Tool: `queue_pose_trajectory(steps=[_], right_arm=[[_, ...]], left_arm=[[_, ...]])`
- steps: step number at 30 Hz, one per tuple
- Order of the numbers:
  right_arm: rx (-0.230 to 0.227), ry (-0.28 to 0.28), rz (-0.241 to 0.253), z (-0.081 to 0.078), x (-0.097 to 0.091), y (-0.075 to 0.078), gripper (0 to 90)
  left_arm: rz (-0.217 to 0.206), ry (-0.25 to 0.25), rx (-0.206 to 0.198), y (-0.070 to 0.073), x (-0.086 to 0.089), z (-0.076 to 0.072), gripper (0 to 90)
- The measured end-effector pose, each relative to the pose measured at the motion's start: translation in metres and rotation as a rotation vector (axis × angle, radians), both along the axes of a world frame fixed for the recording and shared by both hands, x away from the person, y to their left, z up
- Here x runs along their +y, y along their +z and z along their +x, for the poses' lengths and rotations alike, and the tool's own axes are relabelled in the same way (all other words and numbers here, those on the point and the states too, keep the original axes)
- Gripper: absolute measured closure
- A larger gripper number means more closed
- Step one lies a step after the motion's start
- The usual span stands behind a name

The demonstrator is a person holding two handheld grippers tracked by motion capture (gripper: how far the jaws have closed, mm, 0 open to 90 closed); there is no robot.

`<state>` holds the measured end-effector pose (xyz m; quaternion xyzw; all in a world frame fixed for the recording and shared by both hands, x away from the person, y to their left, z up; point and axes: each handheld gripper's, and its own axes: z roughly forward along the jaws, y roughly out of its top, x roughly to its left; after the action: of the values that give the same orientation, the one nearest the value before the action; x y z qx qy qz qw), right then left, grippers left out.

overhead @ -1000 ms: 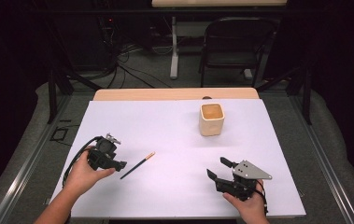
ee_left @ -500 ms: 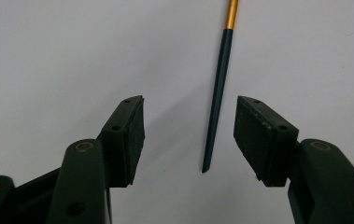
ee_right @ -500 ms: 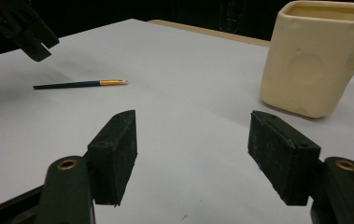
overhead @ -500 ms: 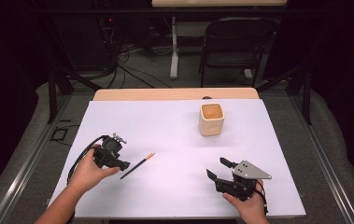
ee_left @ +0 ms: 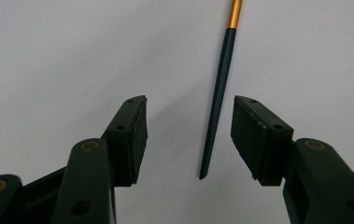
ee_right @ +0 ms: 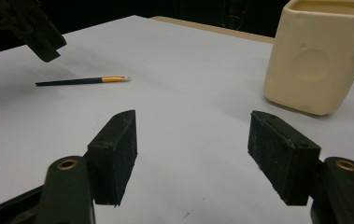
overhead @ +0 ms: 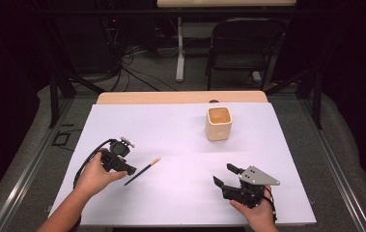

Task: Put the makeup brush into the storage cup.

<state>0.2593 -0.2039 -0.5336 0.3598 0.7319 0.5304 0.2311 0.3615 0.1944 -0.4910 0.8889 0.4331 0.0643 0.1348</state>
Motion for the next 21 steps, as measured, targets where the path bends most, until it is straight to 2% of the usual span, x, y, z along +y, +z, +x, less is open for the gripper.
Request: queue_pose_trajectory(steps=[7, 14, 21], right_arm=[[0.006, 0.002, 0.004, 0.000, 0.000, 0.000, 32.5], [0.010, 0.005, 0.003, 0.000, 0.000, -0.001, 32.5], [0.014, 0.013, -0.004, 0.001, 0.001, -0.001, 32.5]], left_arm=[[0.015, 0.005, 0.021, -0.003, -0.005, 0.005, 48.2], [0.039, -0.015, 0.046, -0.006, -0.010, 0.008, 52.7], [0.083, -0.038, 0.068, -0.010, -0.016, 0.010, 57.0]])
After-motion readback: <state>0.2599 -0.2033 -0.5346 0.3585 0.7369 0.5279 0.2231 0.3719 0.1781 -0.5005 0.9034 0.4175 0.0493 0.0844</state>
